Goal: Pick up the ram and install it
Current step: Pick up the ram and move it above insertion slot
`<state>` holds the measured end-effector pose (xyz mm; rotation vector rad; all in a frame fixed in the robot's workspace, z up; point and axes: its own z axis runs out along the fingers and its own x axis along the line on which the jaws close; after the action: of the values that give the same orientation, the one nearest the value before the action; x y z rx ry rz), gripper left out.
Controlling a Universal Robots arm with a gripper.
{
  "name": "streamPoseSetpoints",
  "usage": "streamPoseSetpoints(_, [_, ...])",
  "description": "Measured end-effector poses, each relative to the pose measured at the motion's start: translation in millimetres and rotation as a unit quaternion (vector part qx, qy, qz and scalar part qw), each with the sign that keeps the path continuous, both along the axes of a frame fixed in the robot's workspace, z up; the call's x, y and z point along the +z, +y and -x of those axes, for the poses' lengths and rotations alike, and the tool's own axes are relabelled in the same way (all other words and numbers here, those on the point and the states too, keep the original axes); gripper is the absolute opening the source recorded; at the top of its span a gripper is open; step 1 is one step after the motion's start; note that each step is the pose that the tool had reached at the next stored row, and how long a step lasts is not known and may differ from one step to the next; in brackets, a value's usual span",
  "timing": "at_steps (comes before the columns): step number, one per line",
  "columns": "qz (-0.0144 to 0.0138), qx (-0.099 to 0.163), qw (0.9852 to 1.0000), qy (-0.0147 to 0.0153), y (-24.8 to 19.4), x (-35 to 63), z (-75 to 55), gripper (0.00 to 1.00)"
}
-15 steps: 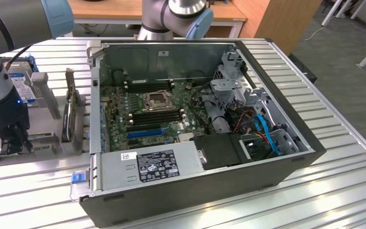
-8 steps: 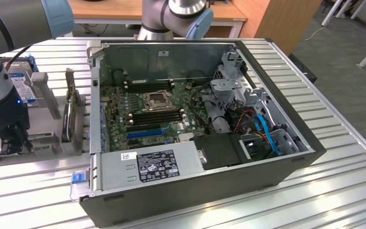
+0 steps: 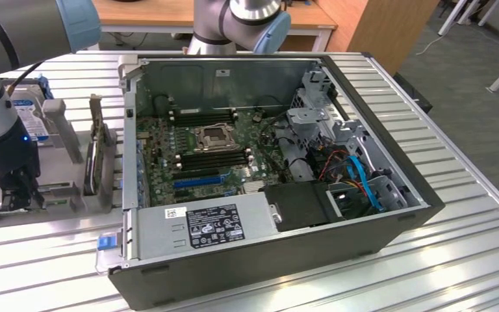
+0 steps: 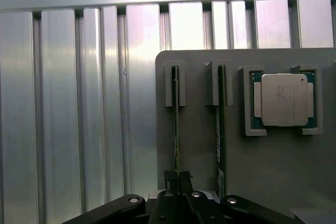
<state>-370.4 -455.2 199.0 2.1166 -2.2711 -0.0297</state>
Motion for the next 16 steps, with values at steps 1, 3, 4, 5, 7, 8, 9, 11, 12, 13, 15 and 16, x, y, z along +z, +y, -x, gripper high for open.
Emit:
streamPoseSetpoints(1, [0.0, 0.0, 1.0, 0.0, 0.0, 0.0, 0.0, 0.12])
streamPoseSetpoints(3, [0.0, 0.0, 1.0, 0.0, 0.0, 0.0, 0.0, 0.12])
streamPoseSetpoints(4, [0.0, 0.0, 1.0, 0.0, 0.0, 0.0, 0.0, 0.12])
streamPoseSetpoints(5, [0.0, 0.0, 1.0, 0.0, 0.0, 0.0, 0.0, 0.12])
streamPoseSetpoints(7, [0.0, 0.0, 1.0, 0.0, 0.0, 0.0, 0.0, 0.12])
streamPoseSetpoints(8, [-0.0001, 0.0, 1.0, 0.0, 0.0, 0.0, 0.0, 0.12])
streamPoseSetpoints(9, [-0.0002, 0.001, 1.0, 0.0, 0.0, 0.0, 0.0, 0.12])
streamPoseSetpoints(11, [-0.0002, 0.004, 1.0, 0.0, 0.0, 0.0, 0.0, 0.12])
streamPoseSetpoints(12, [-0.0002, 0.005, 1.0, 0.0, 0.0, 0.0, 0.0, 0.12])
streamPoseSetpoints(13, [-0.0002, 0.007, 1.0, 0.0, 0.0, 0.0, 0.0, 0.12])
streamPoseSetpoints(15, [-0.0002, 0.013, 0.9999, 0.0, -0.1, 0.0, 0.0, 0.12])
streamPoseSetpoints(16, [-0.0002, 0.016, 0.9999, 0.0, -0.1, 0.0, 0.0, 0.12])
